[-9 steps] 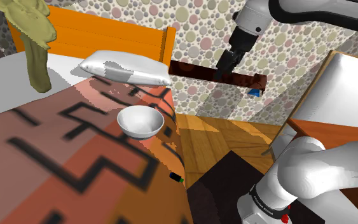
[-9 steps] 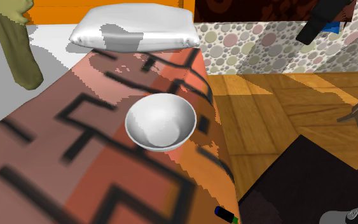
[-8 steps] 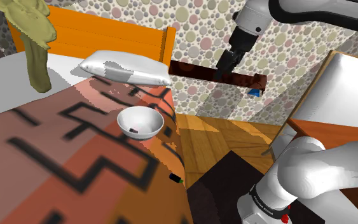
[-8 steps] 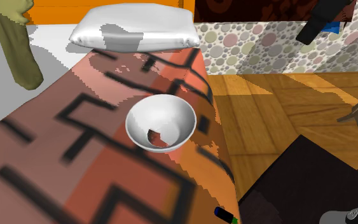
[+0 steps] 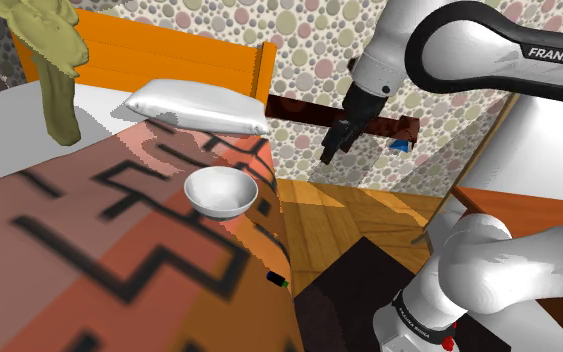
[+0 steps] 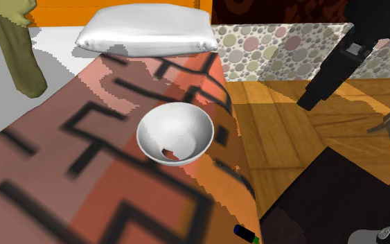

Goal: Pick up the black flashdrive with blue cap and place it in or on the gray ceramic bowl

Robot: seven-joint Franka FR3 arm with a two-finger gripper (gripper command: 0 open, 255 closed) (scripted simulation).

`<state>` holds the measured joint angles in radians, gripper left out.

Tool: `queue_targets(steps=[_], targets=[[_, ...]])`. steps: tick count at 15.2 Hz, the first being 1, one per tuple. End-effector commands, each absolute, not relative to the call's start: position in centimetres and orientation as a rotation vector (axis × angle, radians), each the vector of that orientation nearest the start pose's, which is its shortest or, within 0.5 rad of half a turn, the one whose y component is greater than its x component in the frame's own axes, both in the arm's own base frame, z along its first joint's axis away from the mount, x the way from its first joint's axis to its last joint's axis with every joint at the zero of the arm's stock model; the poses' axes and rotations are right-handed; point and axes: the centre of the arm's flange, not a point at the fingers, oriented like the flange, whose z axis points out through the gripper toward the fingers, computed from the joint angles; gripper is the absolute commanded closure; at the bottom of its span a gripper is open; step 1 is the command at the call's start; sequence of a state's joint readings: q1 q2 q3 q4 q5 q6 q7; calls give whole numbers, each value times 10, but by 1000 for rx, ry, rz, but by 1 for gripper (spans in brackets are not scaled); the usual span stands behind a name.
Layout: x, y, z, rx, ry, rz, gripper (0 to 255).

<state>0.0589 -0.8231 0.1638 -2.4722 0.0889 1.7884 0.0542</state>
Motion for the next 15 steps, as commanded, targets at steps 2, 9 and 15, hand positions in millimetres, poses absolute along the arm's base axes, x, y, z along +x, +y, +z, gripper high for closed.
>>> queue_targets(steps=[2,9,15], targets=[[297,110,532,-3140,-159,-193,0],[276,163,464,-3124,-128,-142,0],[257,210,407,-3110,-101,-99,0]])
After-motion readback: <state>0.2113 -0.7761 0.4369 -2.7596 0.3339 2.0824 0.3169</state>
